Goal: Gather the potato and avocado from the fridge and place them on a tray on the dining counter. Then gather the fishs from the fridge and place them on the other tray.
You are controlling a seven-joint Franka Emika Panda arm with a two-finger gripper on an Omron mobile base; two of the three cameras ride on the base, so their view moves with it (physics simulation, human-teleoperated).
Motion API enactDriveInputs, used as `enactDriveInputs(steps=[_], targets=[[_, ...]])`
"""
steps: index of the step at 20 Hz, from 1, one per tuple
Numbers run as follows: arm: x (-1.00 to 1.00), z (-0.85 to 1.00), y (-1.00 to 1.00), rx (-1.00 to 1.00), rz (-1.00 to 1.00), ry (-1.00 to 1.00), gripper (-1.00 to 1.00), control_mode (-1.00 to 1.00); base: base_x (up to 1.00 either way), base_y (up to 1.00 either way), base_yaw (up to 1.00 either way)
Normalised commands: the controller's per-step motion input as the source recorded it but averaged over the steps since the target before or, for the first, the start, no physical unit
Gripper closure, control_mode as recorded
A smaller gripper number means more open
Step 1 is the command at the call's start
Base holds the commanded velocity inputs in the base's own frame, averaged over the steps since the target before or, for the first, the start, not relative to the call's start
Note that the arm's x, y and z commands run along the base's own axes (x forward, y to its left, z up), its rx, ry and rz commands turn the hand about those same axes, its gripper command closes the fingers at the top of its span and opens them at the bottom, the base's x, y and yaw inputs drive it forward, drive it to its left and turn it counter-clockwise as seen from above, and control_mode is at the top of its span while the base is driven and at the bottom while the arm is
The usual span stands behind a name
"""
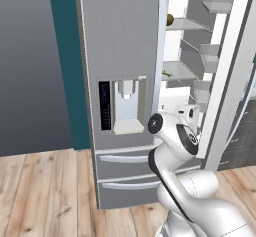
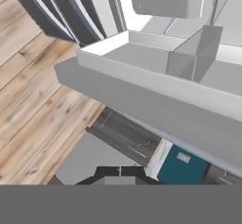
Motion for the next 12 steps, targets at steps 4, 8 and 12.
enactDriveInputs(steps=[4,8,12], targets=[[0.14,-0.36,-0.16,-0.01,0.07,-0.01,1.00,-1.00,0.00,0.00,0.00],[0.11,-0.14,-0.12,-0.06,0.00,0.00,1.00,-1.00,0.00,0.00,0.00],[0.11,0.00,0.00,-0.13,0.00,0.00,1.00,-1.00,0.00,0.00,0.00]])
